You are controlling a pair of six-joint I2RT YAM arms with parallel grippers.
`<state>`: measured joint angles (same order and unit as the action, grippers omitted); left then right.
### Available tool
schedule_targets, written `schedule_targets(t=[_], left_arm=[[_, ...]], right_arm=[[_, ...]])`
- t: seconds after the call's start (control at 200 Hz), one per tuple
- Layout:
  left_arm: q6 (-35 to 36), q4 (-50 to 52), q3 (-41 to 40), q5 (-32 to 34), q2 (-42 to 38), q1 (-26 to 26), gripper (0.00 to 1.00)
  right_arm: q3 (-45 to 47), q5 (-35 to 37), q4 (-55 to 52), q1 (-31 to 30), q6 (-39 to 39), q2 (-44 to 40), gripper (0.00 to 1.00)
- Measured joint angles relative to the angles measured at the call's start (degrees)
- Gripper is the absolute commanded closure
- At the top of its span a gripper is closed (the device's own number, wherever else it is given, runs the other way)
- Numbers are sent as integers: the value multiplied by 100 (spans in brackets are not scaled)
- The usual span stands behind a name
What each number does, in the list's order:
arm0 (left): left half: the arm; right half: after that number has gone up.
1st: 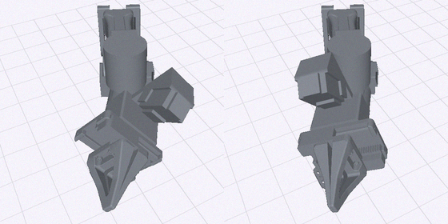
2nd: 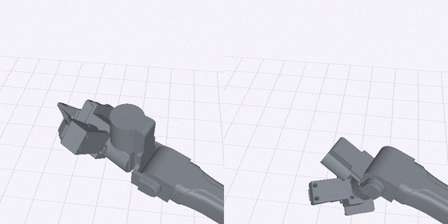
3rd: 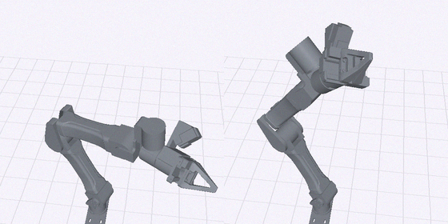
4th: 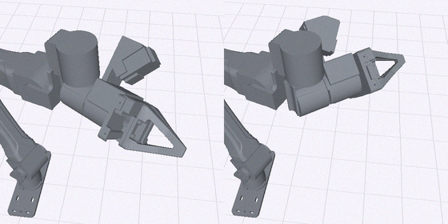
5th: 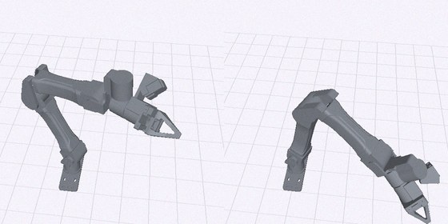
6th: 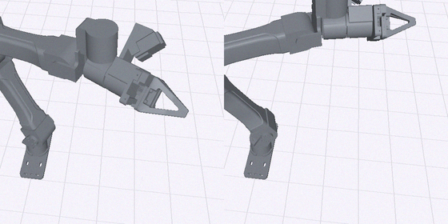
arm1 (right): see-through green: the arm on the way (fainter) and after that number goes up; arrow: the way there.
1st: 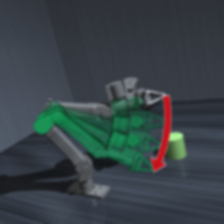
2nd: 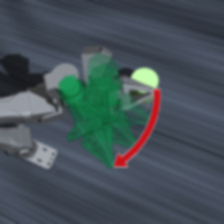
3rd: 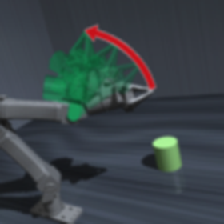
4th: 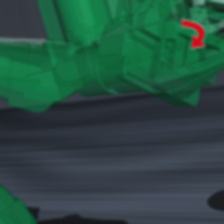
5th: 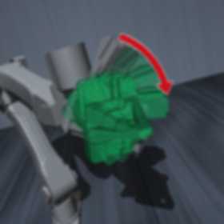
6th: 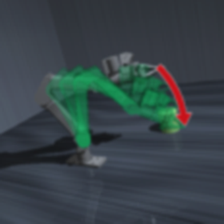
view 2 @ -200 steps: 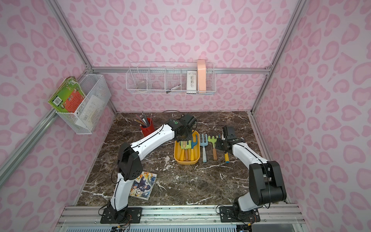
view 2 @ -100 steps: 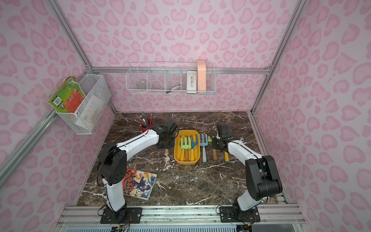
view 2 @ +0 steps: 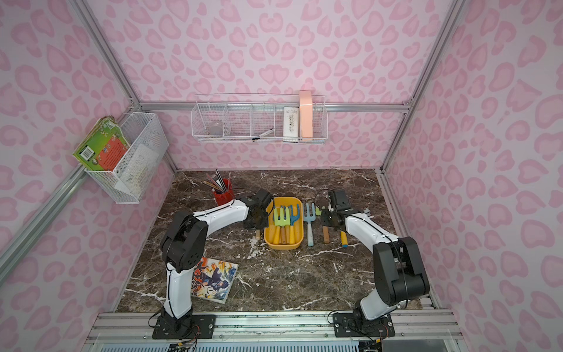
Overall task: Take the hand rake out of the storage box
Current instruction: Place the rake at the center of the board.
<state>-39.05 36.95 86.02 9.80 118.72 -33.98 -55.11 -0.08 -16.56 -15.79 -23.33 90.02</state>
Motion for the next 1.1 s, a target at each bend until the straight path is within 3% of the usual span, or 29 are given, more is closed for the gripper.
schedule_targets(t=[0.5, 0.79, 0.975, 1.1], left_arm=[[-28, -131, -208, -7, -22, 0, 68], [-48, 190, -199, 46, -485, 0, 63], [-245, 535, 175, 90, -758, -57, 61], [-452, 826, 769, 79, -632, -520, 59]], right_arm=[[33, -11, 7, 0, -39, 11, 57], [39, -11, 9, 2, -37, -31, 57], [39, 2, 7, 17, -31, -33, 57], [39, -7, 9, 120, -17, -33, 57]])
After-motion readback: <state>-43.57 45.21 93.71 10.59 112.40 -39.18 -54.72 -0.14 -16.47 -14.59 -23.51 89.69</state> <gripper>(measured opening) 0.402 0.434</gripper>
